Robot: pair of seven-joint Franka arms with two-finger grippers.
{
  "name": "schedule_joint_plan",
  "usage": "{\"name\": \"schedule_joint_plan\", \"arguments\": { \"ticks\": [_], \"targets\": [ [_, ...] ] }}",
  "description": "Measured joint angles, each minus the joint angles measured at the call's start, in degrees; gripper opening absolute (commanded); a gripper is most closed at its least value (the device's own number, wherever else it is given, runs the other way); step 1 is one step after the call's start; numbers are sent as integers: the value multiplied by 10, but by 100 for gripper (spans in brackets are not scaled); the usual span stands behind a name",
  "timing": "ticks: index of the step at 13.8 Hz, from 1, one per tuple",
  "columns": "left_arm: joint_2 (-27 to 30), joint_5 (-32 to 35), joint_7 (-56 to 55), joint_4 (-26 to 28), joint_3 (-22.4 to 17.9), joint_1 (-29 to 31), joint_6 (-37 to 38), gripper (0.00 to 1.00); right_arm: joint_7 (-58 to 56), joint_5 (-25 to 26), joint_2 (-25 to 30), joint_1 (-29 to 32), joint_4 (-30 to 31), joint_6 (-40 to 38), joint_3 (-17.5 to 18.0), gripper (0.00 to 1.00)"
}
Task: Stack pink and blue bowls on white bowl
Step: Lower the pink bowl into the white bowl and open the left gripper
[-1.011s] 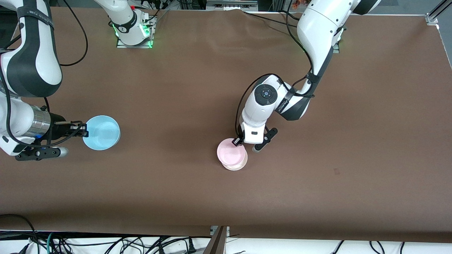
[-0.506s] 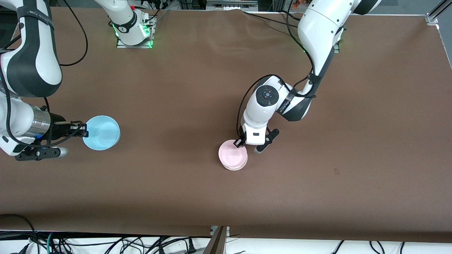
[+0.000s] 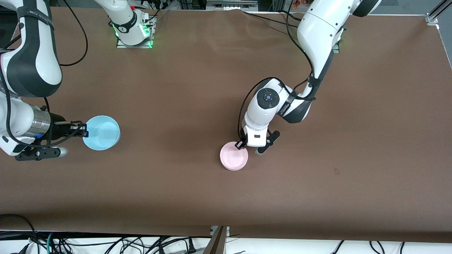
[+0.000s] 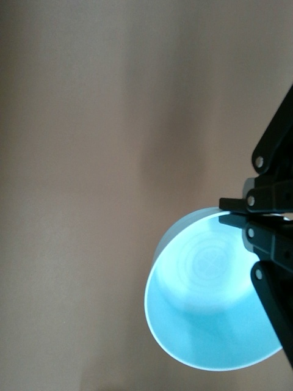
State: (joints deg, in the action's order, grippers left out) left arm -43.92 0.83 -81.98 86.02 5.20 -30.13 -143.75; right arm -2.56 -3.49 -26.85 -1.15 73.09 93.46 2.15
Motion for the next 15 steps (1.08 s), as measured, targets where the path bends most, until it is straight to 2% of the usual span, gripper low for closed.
{"name": "schedule_joint_plan", "arguments": {
  "ticks": [11,13,15],
  "targets": [
    [-10,0,0,-1,-3,0,-11,0,0,0,0,0,0,0,0,0],
    [-10,0,0,-1,-3,0,-11,10,0,0,0,0,0,0,0,0],
    [-10,0,0,-1,-4,0,-11,14,0,0,0,0,0,0,0,0]
  ]
}}
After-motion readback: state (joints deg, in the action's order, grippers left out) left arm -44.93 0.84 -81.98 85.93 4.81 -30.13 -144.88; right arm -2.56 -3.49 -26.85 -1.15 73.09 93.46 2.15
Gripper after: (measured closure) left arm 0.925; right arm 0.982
